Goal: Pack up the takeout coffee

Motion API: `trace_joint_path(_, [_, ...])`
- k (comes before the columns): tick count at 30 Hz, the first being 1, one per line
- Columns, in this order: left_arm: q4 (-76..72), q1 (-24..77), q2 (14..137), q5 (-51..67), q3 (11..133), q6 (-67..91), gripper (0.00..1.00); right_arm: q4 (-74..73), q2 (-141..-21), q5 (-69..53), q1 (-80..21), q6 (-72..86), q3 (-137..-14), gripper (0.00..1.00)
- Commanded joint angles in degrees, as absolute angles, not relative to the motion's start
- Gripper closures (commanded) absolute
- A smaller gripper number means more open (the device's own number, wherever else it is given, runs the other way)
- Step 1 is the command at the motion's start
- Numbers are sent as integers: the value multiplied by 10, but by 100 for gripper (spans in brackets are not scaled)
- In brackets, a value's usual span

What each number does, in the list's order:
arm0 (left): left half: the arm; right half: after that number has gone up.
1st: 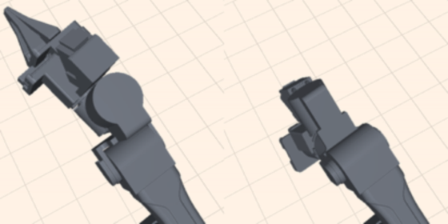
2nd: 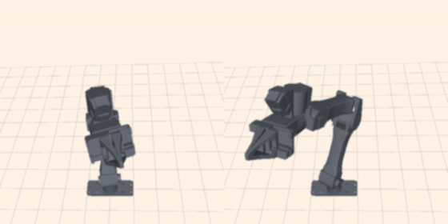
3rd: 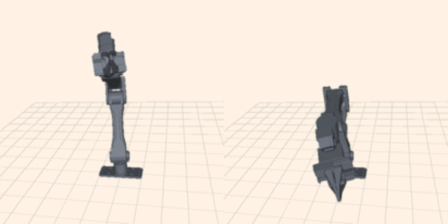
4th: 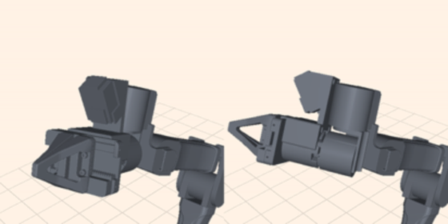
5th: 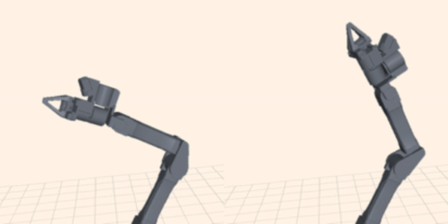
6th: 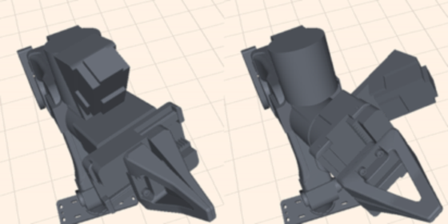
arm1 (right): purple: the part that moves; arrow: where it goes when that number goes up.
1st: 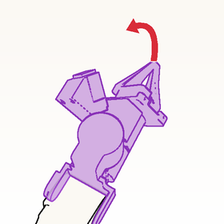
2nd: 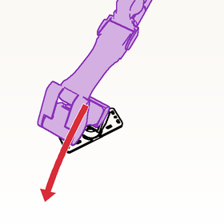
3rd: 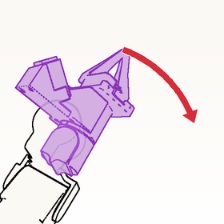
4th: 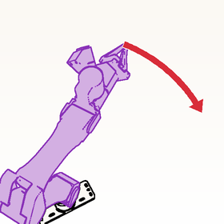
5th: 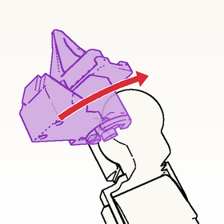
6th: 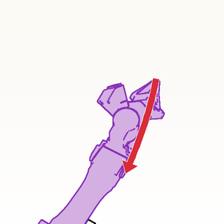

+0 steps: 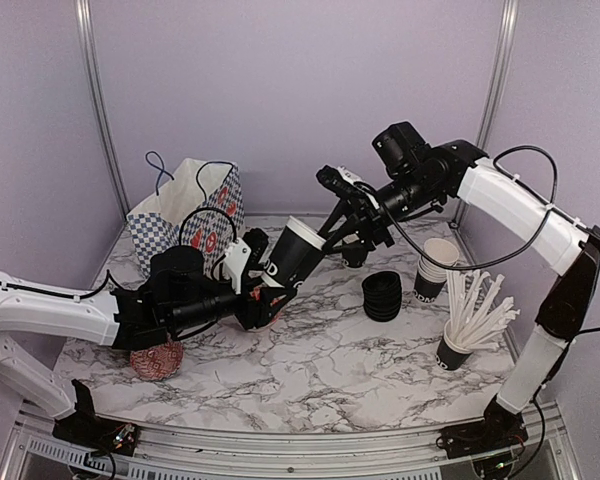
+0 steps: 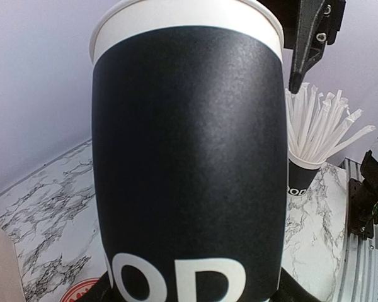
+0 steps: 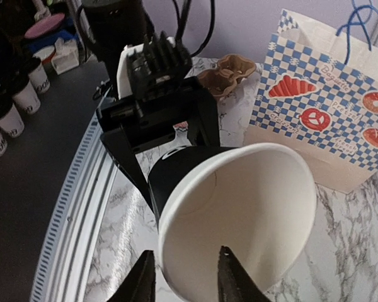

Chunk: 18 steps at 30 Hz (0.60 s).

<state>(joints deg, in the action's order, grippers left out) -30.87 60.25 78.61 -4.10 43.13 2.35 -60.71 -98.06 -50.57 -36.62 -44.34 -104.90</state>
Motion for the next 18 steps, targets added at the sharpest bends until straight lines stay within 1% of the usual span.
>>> trace_joint_path(1, [-335, 602, 792, -34, 447, 22, 46, -624, -980, -527, -368, -442, -1077, 84])
trace_joint_path(2, [-335, 602, 792, -36, 447, 22, 46, -626, -980, -528, -368, -442, -1078, 91])
trace_joint_path(3, [-335, 602, 792, -40, 447, 22, 45, -627, -979, -529, -368, -443, -1079, 96])
trace_joint_path(4, [-335, 602, 792, -50, 447, 24, 42, -628, -978, -529, -368, -443, -1078, 98])
trace_joint_path(5, [-335, 602, 793, -64, 447, 27, 36, -630, -977, -529, -368, -444, -1078, 100])
trace_joint_path(7, [-333, 602, 787, -95, 440, 32, 27, -627, -972, -510, -368, -443, -1077, 100])
trace_joint_path(9, [-316, 602, 772, -131, 432, 48, 22, -607, -962, -471, -369, -429, -1067, 100])
trace_joint_path(11, [-263, 602, 755, -173, 436, 80, 19, -592, -948, -426, -373, -427, -1047, 100])
trace_joint_path(13, [-181, 602, 740, -196, 452, 116, 18, -579, -932, -383, -381, -433, -1019, 100])
trace_joint_path(18, [28, 603, 715, -238, 487, 216, 28, -536, -884, -240, -433, -459, -908, 100])
